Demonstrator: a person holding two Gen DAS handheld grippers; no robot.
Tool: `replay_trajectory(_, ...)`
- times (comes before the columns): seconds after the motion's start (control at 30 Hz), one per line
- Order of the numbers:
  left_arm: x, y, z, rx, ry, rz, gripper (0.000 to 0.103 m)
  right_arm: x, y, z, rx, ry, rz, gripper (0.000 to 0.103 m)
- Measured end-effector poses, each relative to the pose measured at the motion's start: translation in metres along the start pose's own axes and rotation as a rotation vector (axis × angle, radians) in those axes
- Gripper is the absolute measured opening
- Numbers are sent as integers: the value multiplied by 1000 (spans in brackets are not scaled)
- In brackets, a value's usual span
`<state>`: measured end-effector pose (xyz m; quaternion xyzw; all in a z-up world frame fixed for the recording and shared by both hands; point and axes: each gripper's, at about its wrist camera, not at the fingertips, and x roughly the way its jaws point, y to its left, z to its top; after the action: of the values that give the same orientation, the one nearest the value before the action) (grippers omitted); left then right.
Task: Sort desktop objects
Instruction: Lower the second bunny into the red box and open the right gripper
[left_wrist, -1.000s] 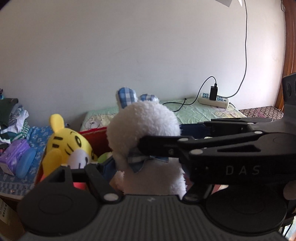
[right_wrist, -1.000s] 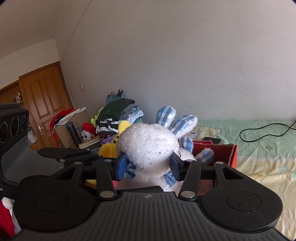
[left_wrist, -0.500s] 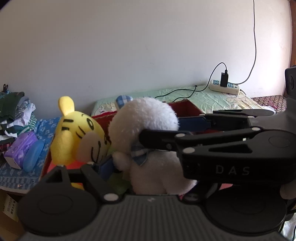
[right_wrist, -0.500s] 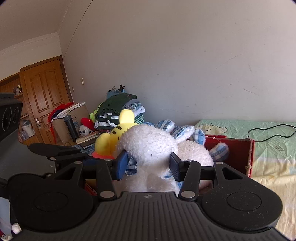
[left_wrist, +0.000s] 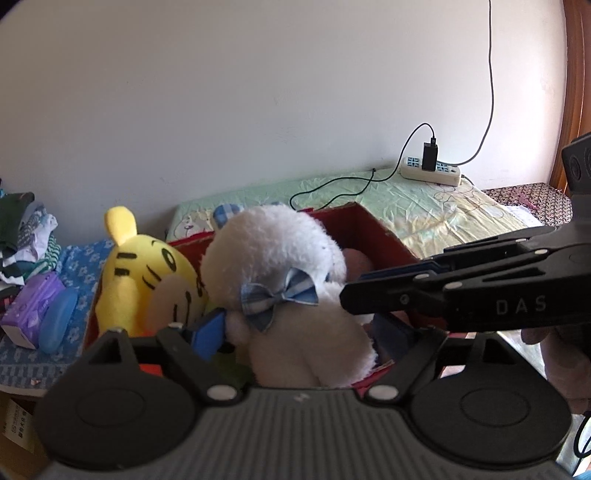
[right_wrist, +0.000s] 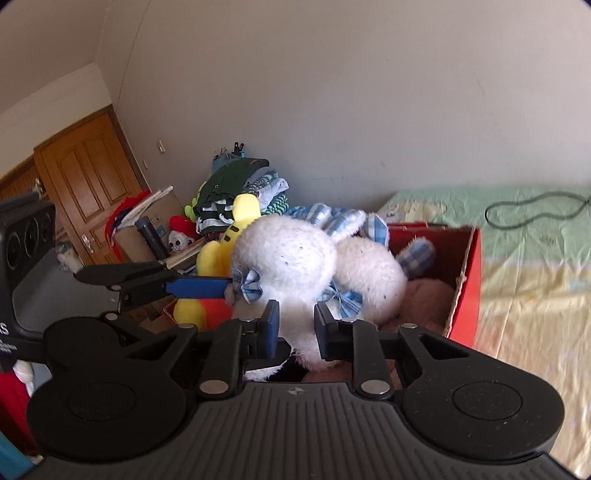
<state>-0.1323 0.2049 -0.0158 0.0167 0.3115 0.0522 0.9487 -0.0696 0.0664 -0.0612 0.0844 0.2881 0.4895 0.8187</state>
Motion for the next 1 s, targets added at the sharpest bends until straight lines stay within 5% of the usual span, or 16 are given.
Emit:
replay_trajectory(0.13,4,1,2,-12,9,-20,89,8,-4,1,57,15,15,21)
replay_trajectory(0.37,0,4,14,-40,-56,-49,89,0,-17,12,203,-81,81,30)
replay_trajectory(0.57,-2,-25,9,83,-82,-7,92,5,-14,8,202,-25,85,36)
replay_trajectory(0.87,-5,-78,-2,293,-131,-136,99,-40,-28,1,205,-68,14,27)
replay_trajectory(1.0,5,-79,-1,291,-117,-174,97,-40,-35,1,215,-99,-61,28)
